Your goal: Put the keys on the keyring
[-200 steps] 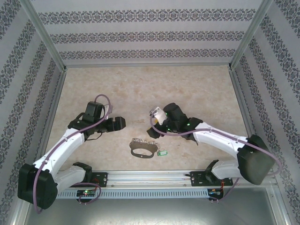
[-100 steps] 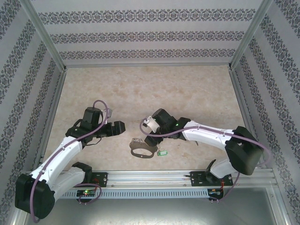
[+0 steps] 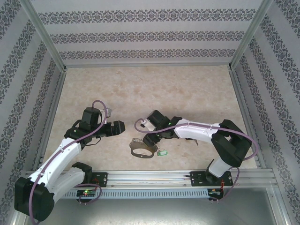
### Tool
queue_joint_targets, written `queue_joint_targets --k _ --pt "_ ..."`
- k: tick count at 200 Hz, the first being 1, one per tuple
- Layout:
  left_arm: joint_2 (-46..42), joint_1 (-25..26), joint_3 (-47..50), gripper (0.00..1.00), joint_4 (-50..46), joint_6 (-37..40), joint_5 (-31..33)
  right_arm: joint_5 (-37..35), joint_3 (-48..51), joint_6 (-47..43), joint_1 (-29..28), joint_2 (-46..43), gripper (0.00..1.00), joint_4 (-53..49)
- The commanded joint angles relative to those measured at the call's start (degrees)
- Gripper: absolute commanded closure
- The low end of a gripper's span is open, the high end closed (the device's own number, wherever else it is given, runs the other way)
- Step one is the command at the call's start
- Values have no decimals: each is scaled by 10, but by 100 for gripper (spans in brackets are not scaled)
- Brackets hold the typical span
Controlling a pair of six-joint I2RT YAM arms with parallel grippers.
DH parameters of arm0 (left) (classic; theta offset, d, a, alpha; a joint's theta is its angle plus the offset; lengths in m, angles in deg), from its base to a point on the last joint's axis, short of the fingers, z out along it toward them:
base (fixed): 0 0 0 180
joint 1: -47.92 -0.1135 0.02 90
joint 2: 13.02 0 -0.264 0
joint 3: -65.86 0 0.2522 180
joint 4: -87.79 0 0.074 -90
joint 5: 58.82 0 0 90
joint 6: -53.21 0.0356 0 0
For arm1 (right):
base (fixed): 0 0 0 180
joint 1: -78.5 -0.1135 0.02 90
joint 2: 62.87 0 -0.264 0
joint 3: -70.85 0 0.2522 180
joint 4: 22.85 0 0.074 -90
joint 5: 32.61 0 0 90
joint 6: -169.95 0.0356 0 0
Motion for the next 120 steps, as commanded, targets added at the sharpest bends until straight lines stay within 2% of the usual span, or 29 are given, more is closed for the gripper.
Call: queue_joint_targets --k 1,16,91,120 --pt "1 5 7 16 16 -1 -15 15 18 38 -6 -7 40 9" --pt "2 5 6 16 18 1 -17 13 23 44 -7 -6 43 -5" --pt "10 5 4 16 29 2 -20 1 35 57 -6 5 46 -6" --pt "8 5 1 16 27 2 -20 11 39 53 -6 8 54 -2"
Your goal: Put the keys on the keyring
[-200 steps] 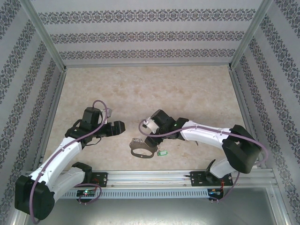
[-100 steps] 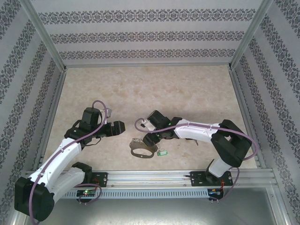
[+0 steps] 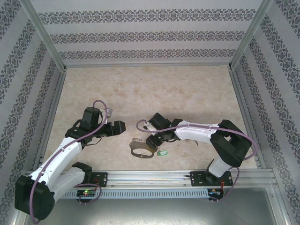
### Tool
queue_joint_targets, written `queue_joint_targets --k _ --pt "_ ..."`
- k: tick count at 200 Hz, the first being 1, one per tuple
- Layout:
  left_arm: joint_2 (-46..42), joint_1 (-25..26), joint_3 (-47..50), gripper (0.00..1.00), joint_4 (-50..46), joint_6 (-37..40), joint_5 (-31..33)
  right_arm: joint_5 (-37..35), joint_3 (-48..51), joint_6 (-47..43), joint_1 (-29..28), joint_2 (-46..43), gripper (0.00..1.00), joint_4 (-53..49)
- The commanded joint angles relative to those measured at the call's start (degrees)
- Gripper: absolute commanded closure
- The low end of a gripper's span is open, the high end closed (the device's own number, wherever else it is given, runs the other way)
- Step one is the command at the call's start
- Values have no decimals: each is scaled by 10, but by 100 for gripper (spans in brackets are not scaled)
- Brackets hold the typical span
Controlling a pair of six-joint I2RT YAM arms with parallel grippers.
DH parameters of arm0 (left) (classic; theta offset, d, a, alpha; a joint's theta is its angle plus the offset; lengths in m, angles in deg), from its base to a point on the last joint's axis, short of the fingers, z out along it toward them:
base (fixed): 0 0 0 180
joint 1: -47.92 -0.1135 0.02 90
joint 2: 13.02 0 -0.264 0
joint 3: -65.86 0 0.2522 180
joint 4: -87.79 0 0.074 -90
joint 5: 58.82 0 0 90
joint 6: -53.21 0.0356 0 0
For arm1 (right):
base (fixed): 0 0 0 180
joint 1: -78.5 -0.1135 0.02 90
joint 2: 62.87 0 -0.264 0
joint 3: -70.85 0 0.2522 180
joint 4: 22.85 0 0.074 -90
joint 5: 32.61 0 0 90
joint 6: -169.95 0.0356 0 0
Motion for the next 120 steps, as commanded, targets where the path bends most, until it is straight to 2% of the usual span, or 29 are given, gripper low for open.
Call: queue_joint_targets --k 1,120 --pt "-1 5 0 16 18 2 -8 7 8 4 -6 8 54 1" --pt "5 5 -3 17 16 -1 -5 18 37 14 -23 -6 71 6"
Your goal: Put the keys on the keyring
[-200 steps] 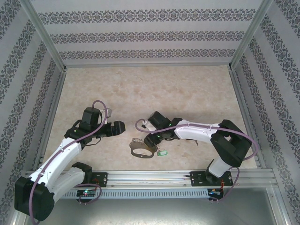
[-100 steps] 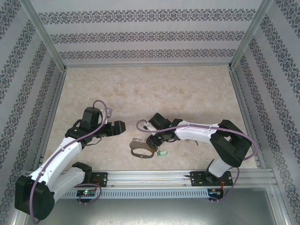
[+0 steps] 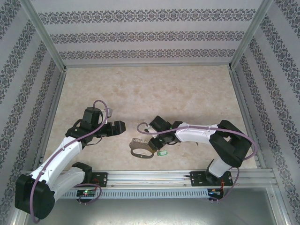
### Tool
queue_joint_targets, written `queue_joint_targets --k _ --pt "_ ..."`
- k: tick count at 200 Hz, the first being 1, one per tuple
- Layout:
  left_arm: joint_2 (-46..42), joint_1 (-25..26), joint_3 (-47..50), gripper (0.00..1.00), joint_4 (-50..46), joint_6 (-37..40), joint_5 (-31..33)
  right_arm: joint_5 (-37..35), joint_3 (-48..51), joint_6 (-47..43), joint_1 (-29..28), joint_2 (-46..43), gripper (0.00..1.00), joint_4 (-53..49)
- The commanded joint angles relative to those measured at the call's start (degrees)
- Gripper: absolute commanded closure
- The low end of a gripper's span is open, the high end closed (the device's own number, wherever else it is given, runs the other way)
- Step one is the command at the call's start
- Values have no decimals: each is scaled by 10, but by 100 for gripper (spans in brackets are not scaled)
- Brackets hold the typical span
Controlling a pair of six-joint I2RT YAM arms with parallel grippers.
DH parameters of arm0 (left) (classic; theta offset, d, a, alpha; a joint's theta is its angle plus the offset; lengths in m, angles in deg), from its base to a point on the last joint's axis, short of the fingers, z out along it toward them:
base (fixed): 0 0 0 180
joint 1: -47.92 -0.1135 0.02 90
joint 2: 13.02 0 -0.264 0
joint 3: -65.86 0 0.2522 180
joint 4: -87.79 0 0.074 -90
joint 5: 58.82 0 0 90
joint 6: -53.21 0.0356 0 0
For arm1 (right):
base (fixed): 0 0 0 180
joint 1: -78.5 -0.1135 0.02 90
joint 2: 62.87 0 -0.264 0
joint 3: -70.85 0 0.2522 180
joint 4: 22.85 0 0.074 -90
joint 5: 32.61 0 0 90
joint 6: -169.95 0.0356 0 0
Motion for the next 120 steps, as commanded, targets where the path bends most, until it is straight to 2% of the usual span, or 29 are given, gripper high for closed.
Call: queue_joint_targets --k 1,30,74,83,100,120 --pt "-2 5 -4 17 16 -1 -5 12 10 6 -14 -5 71 -3" --pt "-4 5 -4 17 15 -3 -3 13 14 10 -21 -12 80 2" --pt "-6 5 -5 18 12 -3 -1 10 15 14 -25 -21 84 4" --pt "-6 5 -5 18 11 -3 -1 11 14 13 -26 -22 81 7" --pt "-7 5 -4 18 10 -3 -1 8 12 11 -27 -21 67 15" --pt "-10 5 -5 18 5 -2 1 9 4 5 -27 -12 65 21"
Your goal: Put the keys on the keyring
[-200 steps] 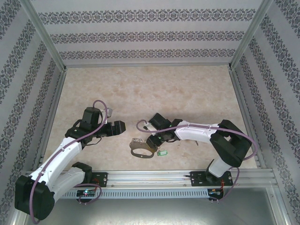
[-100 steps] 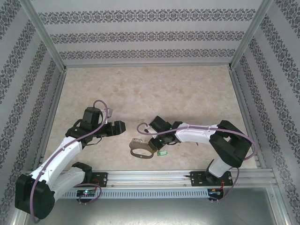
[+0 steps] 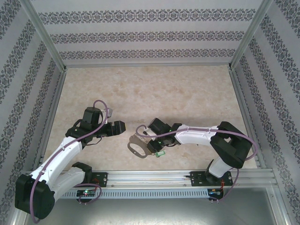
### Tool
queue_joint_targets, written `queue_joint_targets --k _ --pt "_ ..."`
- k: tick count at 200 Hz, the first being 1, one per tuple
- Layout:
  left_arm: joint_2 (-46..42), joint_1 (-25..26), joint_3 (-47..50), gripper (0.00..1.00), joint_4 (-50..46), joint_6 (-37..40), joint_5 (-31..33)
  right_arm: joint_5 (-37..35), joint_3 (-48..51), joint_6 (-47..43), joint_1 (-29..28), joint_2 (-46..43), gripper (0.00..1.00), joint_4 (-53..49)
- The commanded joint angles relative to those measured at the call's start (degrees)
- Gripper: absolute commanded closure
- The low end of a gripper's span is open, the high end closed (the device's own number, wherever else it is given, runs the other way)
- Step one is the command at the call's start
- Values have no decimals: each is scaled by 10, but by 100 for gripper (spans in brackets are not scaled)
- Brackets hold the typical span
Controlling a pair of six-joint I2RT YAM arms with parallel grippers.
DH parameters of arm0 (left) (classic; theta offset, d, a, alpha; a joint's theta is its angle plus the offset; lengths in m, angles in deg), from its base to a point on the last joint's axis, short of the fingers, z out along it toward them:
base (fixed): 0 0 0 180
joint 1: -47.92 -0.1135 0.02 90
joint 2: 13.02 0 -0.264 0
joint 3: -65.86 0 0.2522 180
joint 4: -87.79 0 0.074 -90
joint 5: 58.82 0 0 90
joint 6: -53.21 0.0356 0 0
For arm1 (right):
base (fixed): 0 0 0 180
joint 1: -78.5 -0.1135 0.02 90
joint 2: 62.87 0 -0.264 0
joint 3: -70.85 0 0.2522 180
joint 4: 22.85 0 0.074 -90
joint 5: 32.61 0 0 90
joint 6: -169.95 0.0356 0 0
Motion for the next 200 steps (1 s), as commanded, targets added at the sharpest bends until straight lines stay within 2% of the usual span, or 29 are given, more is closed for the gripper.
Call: queue_joint_targets --k 1,36,100,144,169,200 --pt "-10 5 -5 18 5 -1 1 4 -3 -1 -6 -3 65 11" --pt "-18 5 -6 18 -4 -1 6 14 -14 -12 -6 12 71 6" --pt "-19 5 -4 18 -5 -1 8 16 -7 -34 -6 -14 87 -12" --pt "-25 5 -14 19 -21 13 11 36 -1 -63 -6 -57 100 13" --pt "-40 5 -22 27 -21 26 0 52 18 -94 -5 -121 100 51" --pt "-82 6 -31 45 17 29 -48 81 35 -148 -6 -215 100 103"
